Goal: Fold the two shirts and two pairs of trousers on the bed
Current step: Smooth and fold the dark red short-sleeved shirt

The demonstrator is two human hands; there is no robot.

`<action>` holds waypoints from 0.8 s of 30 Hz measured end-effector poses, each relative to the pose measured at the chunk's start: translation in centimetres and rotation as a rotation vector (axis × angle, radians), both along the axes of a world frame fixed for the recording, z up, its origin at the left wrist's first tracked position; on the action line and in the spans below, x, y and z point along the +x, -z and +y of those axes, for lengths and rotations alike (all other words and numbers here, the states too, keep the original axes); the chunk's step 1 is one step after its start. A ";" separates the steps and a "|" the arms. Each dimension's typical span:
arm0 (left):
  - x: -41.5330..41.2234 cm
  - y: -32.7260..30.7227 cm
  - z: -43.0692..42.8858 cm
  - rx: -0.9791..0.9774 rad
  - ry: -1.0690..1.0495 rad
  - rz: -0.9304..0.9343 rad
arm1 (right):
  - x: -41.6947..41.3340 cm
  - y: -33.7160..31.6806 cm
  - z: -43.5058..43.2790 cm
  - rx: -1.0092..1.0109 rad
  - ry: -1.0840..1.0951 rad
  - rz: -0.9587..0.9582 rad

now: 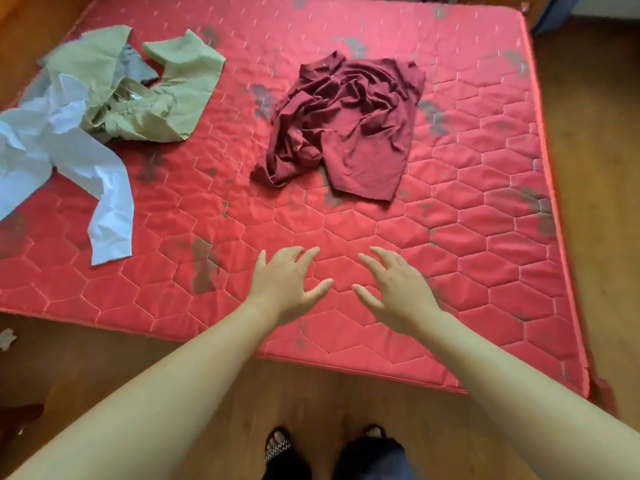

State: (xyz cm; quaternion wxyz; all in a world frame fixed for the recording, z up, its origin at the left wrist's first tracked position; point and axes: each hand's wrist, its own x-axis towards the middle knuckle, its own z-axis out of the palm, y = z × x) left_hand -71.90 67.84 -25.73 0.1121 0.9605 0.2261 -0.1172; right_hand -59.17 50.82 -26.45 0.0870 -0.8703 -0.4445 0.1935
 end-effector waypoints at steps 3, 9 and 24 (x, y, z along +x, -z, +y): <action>2.1 6.8 1.2 -0.002 0.012 -0.031 | 0.8 7.6 1.3 -0.007 0.049 0.002; 8.5 20.3 5.6 0.032 -0.020 -0.157 | 4.9 21.1 5.3 0.044 0.084 -0.072; 12.5 33.2 12.6 0.026 -0.169 -0.388 | 20.9 29.9 20.0 0.356 0.203 -0.341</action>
